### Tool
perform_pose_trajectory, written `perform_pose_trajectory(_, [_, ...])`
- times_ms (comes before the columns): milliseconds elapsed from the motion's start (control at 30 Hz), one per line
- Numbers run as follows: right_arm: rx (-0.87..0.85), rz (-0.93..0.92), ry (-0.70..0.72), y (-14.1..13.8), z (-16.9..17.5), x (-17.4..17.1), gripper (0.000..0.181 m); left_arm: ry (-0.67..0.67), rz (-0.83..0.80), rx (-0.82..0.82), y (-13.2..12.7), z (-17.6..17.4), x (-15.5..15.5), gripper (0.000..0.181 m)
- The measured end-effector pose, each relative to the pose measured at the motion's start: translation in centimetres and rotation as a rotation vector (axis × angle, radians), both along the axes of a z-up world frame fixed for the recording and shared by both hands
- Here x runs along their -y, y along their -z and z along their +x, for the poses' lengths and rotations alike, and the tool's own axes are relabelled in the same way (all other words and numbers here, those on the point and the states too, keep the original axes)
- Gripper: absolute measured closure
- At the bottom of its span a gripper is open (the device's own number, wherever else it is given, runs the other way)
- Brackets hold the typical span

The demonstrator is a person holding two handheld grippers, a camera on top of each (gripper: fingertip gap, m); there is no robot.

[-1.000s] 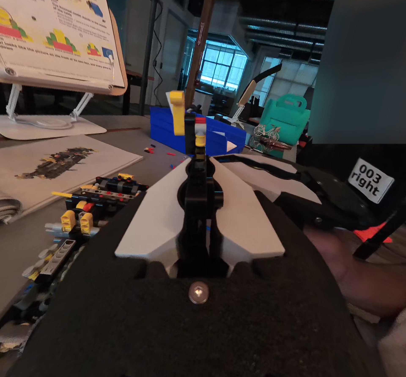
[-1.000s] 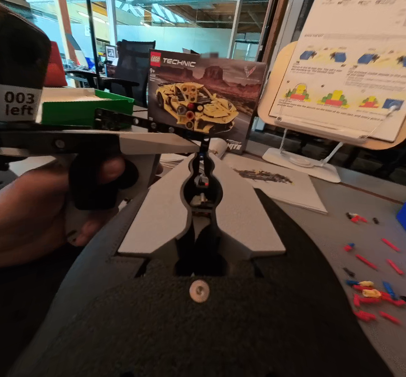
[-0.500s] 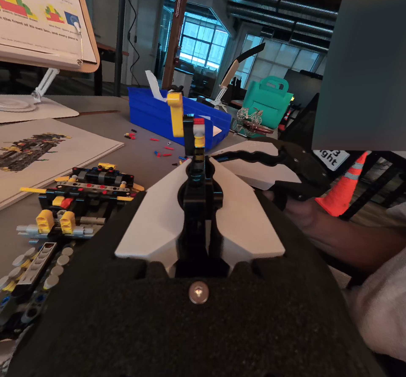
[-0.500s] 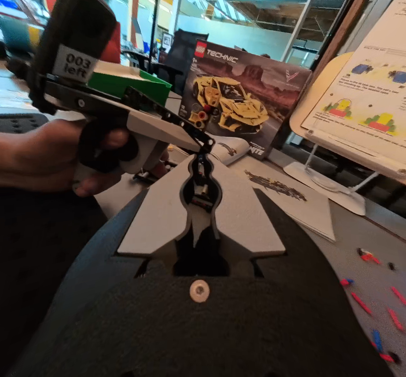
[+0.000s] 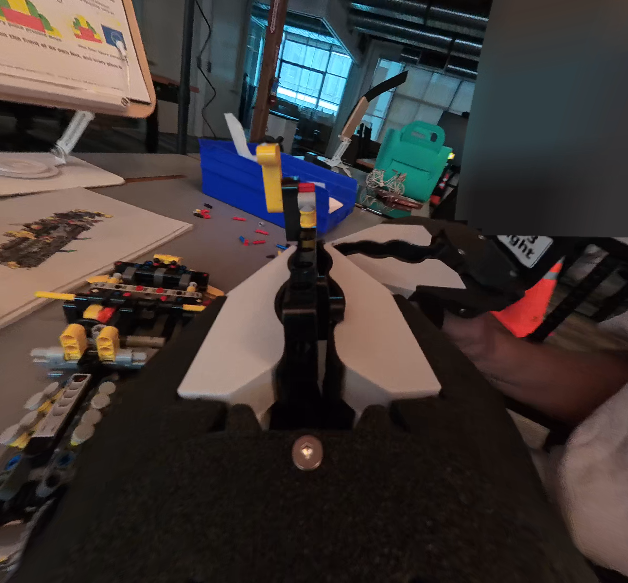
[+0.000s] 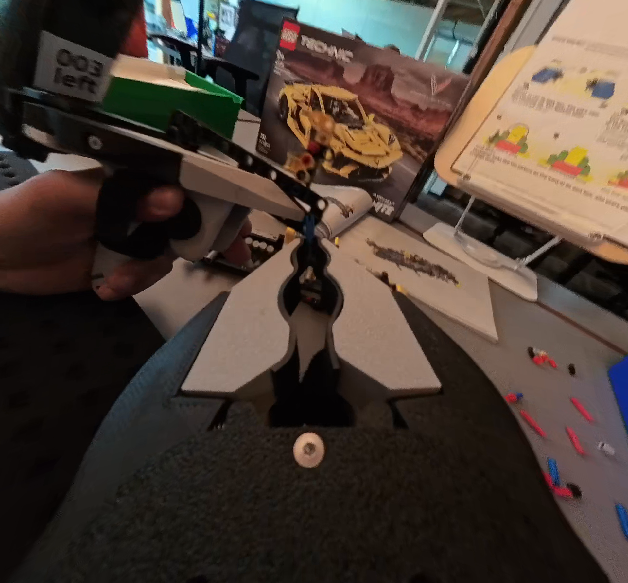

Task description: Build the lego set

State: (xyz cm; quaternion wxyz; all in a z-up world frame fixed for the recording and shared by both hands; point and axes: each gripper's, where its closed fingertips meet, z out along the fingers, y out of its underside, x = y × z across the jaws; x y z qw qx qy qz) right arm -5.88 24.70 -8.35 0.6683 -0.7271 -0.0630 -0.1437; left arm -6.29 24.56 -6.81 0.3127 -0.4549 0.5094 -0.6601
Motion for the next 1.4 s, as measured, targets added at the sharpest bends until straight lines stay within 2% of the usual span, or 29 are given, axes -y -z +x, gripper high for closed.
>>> perform_pose_trajectory(33, [-0.036,-0.036,0.013,0.5,0.2,0.0,0.178,-0.037,0.035,0.005,0.0,0.1,-0.3,0.172])
perform_pose_trajectory(167, [-0.150,-0.140,0.047,1.9,0.5,-0.1,0.177,-0.193,0.290,0.027,0.6,0.4,-0.9,0.172])
perform_pose_trajectory(300, [-0.271,-0.200,0.051,2.9,0.4,0.0,0.177,-0.192,0.496,0.109,0.8,0.4,0.4,0.172])
perform_pose_trajectory(500, [-0.370,-0.185,0.034,3.0,0.8,0.0,0.177,-0.175,0.476,0.065,1.6,0.9,0.3,0.172])
perform_pose_trajectory(733, [-0.467,-0.187,-0.001,3.2,0.5,0.2,0.177,-0.204,0.531,0.050,2.0,1.2,0.2,0.172])
perform_pose_trajectory(1133, [-0.449,-0.218,0.024,3.8,0.7,0.4,0.178,-0.188,0.609,0.037,2.9,1.5,0.6,0.172])
perform_pose_trajectory(1233, [-0.414,-0.246,0.054,4.3,0.7,0.4,0.178,-0.199,0.662,0.017,3.4,1.5,0.6,0.172])
perform_pose_trajectory(1400, [-0.427,-0.273,0.056,4.8,0.8,0.4,0.178,-0.253,0.885,0.021,4.0,1.6,0.6,0.172])
